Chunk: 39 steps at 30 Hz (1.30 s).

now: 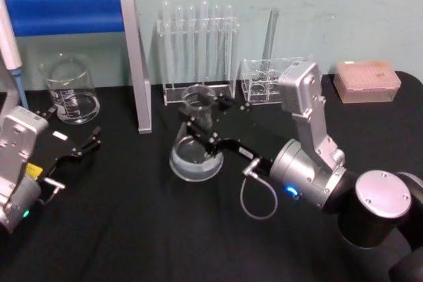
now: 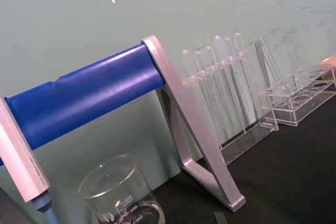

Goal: Grasp the erlenmeyer flask with one hand, shake it three times, then place it back.

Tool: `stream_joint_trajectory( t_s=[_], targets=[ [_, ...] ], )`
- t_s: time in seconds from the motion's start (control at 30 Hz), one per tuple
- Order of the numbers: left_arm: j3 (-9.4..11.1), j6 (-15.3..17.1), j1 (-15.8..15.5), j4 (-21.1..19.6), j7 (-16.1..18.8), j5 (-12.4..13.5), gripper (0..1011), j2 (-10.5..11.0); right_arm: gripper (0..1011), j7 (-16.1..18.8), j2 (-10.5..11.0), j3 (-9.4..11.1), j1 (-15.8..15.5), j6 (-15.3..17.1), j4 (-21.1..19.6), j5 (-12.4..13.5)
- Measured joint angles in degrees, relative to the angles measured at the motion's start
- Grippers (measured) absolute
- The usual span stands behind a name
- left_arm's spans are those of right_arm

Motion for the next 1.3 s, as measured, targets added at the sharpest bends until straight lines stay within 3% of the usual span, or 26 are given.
stream_joint_trajectory(
  t_s=[0.4,0.63,0.93,1.3],
  targets=[
    [0.00,0.00,0.00,0.00,0.00,0.00,1001,0.00,457,1.72,1.66,-3.26,-0.23,0.08,-1.38,1.31],
    [0.00,0.00,0.00,0.00,0.00,0.00,1001,0.00,457,0.60,1.68,-3.06,0.39,-0.09,-0.61,1.50],
    [0.00,0.00,0.00,0.00,0.00,0.00,1001,0.00,457,-2.91,1.24,-0.11,1.92,-0.67,2.09,1.17],
    [0.00,0.00,0.00,0.00,0.00,0.00,1001,0.00,457,-7.77,0.66,5.97,3.31,-0.86,5.82,-0.06]
  ],
)
